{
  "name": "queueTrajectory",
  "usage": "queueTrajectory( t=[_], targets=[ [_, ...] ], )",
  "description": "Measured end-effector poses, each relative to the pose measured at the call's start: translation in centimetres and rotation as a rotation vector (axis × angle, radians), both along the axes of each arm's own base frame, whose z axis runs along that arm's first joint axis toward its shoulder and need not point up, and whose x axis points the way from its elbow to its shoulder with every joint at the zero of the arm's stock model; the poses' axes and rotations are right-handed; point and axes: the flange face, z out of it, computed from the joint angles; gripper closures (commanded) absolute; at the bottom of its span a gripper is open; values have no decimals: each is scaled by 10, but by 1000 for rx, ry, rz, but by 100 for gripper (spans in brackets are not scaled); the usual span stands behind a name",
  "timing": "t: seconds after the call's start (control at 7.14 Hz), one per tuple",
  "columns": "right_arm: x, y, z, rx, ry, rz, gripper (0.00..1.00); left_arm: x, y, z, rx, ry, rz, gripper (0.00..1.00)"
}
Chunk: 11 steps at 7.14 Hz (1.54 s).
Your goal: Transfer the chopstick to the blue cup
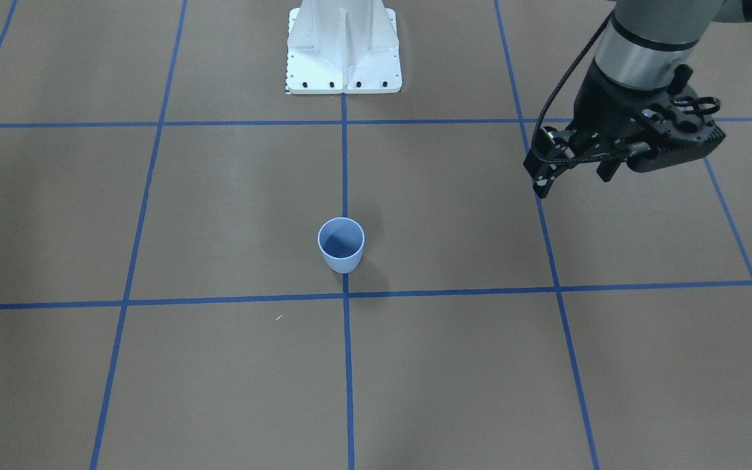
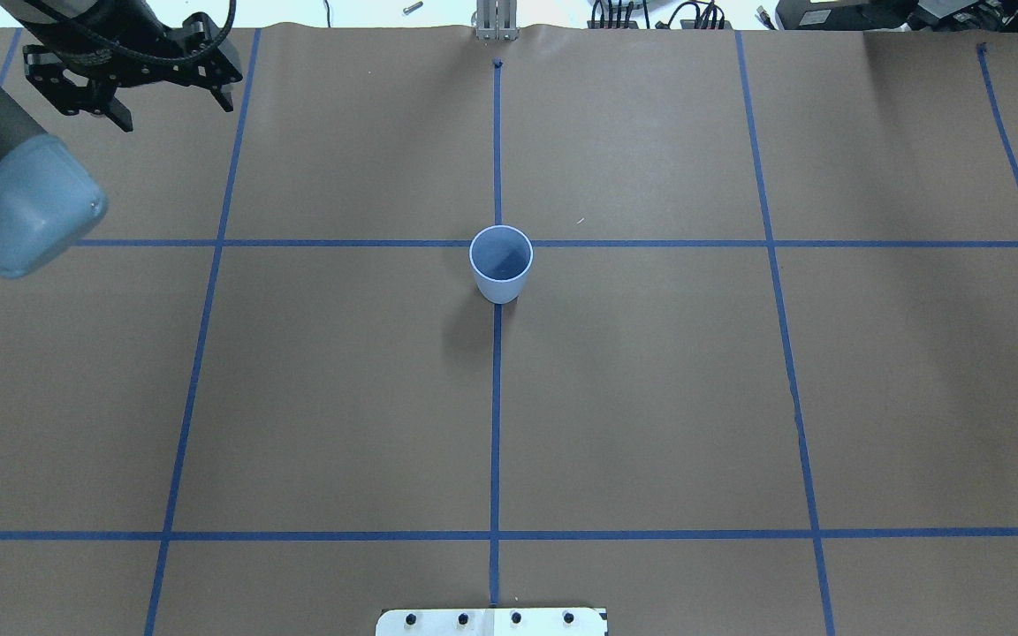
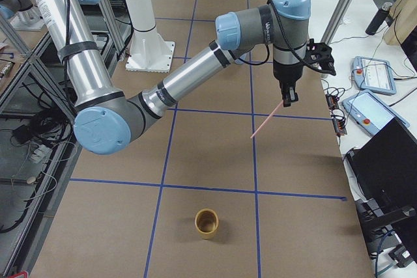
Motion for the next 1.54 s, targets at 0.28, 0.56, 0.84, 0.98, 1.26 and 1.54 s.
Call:
queueTrajectory(
  t=[0.28,0.56,0.84,0.98,1.26,1.54],
  targets=[
    [-80,-21,-72,-123,-112,77,100,-34,-18,31,54,-54,50,2],
    [-158,-30,-147,-219,-180,124,100,-62,-32,69,78,-99,103,1],
    [-233,-27,-216,-298,-236,150,100,-103,-53,126,93,-62,176,2],
    [-269,-24,-243,-319,-271,169,100,-127,-60,162,112,-34,215,2],
    [-342,-16,-277,-331,-309,205,100,-152,-65,212,126,-25,257,1],
    [-387,-11,-294,-319,-291,220,100,-155,-68,229,120,-28,273,1]
  ],
)
